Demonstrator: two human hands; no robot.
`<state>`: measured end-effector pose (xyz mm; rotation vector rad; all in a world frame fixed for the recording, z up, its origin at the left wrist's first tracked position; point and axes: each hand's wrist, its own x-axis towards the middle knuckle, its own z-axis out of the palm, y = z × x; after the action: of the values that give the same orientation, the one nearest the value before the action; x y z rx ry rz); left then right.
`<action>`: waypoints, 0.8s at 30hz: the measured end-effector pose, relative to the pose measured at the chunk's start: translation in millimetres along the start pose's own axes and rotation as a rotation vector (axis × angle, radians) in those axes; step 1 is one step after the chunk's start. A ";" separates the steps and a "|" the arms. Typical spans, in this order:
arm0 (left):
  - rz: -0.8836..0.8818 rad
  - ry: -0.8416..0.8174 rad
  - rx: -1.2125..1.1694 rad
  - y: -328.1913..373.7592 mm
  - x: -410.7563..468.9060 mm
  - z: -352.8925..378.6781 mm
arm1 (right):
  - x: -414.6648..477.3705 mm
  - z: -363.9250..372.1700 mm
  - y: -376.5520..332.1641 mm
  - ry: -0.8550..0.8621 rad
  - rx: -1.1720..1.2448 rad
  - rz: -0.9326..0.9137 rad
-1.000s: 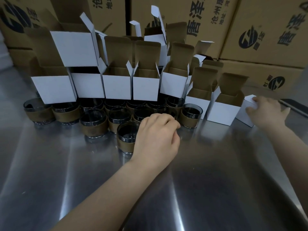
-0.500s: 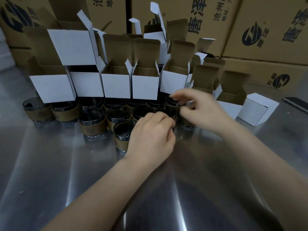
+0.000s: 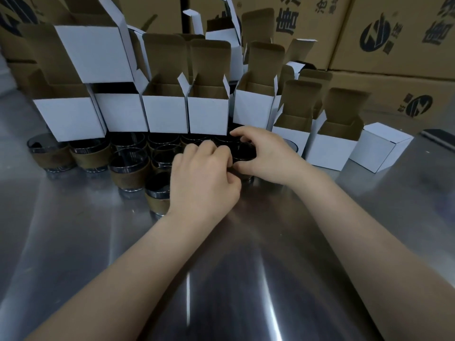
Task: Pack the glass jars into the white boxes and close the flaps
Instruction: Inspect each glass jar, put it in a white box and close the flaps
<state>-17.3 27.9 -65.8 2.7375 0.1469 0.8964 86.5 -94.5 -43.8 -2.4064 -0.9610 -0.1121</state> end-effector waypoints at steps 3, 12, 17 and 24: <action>-0.059 -0.014 0.040 -9.6 4.9 -0.7 | -5.2 6.5 -1.0 0.072 0.001 0.008; -0.070 0.005 0.043 -21.8 9.5 -1.7 | -15.6 14.4 1.3 0.281 0.261 0.046; -0.008 0.018 0.031 -18.5 9.2 0.2 | -20.1 13.3 -8.8 0.370 0.466 0.004; -0.016 0.074 -0.129 -13.2 10.1 -5.2 | -26.8 12.8 -23.1 0.413 0.509 -0.197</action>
<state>-12.4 43.4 -59.7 2.5826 0.1199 0.9679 49.8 -90.6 -51.3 -1.7334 -0.8956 -0.3722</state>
